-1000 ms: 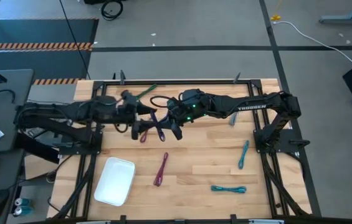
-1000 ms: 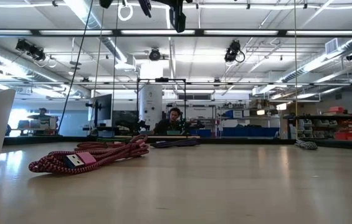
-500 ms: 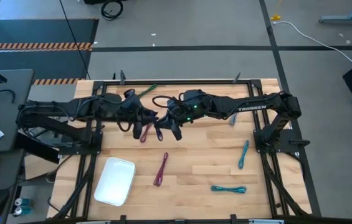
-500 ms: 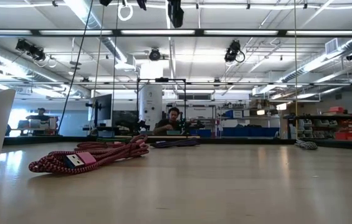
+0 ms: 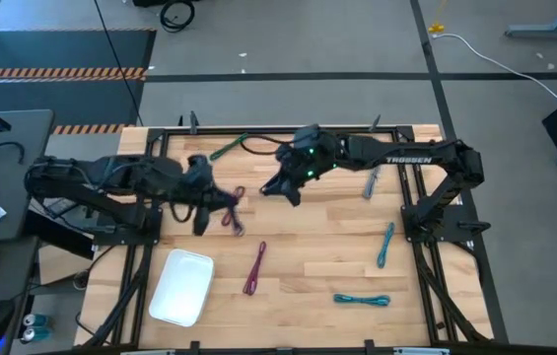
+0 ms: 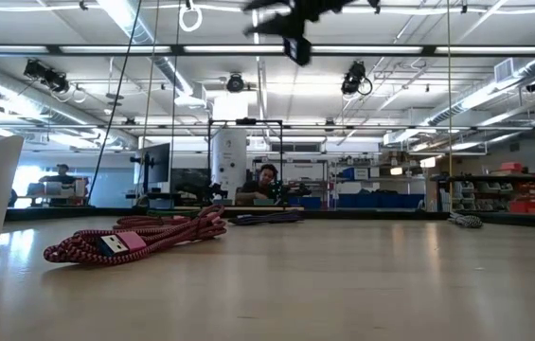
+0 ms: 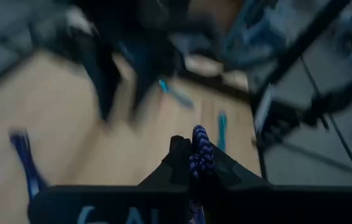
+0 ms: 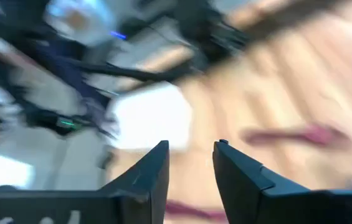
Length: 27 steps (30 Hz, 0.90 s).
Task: Pick and place USB-C Cables
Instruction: Put the bottom purple charger cable into the white bin
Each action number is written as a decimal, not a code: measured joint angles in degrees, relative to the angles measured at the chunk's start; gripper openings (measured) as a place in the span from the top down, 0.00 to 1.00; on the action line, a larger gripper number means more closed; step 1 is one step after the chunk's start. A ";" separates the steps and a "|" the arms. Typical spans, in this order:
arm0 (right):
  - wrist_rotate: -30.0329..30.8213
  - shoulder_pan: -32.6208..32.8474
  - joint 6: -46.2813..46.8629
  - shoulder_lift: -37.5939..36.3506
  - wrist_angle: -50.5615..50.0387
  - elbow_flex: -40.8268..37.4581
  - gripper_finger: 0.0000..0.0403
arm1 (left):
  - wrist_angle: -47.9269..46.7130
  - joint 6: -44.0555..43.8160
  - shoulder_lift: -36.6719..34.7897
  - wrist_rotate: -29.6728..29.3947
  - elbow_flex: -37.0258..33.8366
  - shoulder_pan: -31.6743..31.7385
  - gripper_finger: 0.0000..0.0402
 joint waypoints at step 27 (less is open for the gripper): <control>15.97 2.15 -12.16 -0.50 -12.30 -4.66 0.68 | -10.66 -72.27 0.28 7.03 -30.84 -33.87 0.96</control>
